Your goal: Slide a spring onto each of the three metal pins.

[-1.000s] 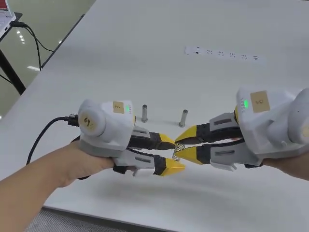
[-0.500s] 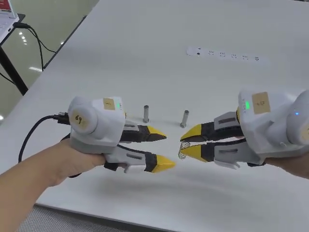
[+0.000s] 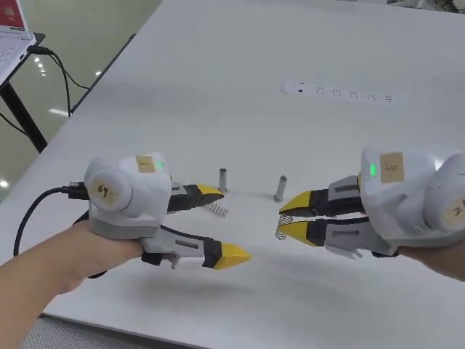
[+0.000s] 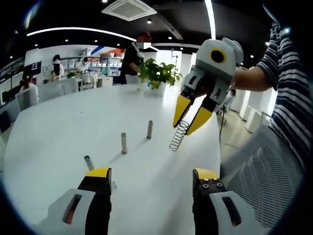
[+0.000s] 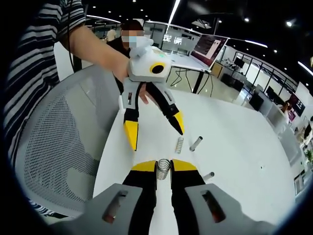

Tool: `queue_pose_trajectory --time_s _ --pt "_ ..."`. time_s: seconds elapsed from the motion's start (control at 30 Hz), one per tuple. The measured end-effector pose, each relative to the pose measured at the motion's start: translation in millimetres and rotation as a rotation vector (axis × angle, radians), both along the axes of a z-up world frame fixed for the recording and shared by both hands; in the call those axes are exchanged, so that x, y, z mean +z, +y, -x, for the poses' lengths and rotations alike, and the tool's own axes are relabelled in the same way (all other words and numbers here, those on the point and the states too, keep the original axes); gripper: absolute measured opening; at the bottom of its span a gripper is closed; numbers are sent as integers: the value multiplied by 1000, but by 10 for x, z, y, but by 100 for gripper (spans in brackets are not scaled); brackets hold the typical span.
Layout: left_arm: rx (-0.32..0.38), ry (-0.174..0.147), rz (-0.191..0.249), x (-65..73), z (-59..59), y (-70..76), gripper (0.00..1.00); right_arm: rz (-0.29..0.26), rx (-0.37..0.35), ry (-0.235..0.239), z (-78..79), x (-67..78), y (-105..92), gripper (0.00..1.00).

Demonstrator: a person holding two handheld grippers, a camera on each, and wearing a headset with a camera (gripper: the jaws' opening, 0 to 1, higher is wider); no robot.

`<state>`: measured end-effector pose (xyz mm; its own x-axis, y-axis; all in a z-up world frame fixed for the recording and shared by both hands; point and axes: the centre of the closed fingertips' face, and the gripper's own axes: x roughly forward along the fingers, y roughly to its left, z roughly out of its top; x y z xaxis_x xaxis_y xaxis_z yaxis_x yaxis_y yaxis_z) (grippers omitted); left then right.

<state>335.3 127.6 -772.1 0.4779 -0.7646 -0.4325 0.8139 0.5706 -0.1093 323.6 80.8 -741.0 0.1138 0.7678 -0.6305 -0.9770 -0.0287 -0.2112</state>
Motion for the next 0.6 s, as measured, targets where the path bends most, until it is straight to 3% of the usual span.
queue_pose_trajectory --time_s 0.2,0.6 --pt "56 -8 -28 -32 -41 188 80 -3 -21 -3 -48 -19 -7 7" --pt "156 9 -4 -45 -88 516 98 -9 -60 -19 -128 -59 -20 7"
